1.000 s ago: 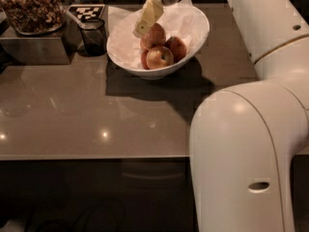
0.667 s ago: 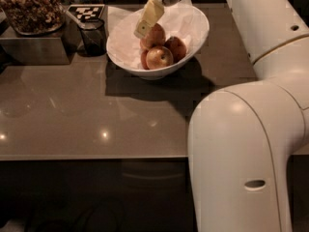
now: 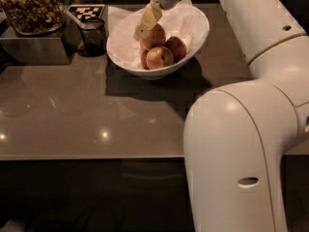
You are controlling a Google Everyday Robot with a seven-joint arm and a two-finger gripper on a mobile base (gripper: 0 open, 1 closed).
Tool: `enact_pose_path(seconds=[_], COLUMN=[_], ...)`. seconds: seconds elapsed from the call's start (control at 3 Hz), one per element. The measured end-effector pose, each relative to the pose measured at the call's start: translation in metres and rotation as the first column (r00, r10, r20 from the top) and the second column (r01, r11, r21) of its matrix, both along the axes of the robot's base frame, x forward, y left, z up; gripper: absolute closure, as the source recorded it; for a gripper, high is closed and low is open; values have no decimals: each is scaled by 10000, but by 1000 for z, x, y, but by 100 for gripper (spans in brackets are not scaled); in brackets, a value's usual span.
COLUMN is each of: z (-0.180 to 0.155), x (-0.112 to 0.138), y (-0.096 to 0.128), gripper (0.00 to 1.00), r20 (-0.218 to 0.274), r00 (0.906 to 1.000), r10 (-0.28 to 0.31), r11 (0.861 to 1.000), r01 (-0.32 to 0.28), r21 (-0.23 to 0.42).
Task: Pick apple from white bowl
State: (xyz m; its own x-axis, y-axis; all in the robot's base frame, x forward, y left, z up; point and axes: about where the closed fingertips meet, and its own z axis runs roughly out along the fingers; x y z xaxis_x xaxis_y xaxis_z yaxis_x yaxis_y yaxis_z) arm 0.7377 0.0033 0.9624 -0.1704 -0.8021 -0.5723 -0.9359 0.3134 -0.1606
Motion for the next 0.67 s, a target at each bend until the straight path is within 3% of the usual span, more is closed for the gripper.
enact_pose_path(seconds=[0.67], z=[-23], x=[-1], y=[-11], gripper=[13], r20=[-629], r00=[9952], r10=[-750], r11=[9971], r01=[754], r21=[37])
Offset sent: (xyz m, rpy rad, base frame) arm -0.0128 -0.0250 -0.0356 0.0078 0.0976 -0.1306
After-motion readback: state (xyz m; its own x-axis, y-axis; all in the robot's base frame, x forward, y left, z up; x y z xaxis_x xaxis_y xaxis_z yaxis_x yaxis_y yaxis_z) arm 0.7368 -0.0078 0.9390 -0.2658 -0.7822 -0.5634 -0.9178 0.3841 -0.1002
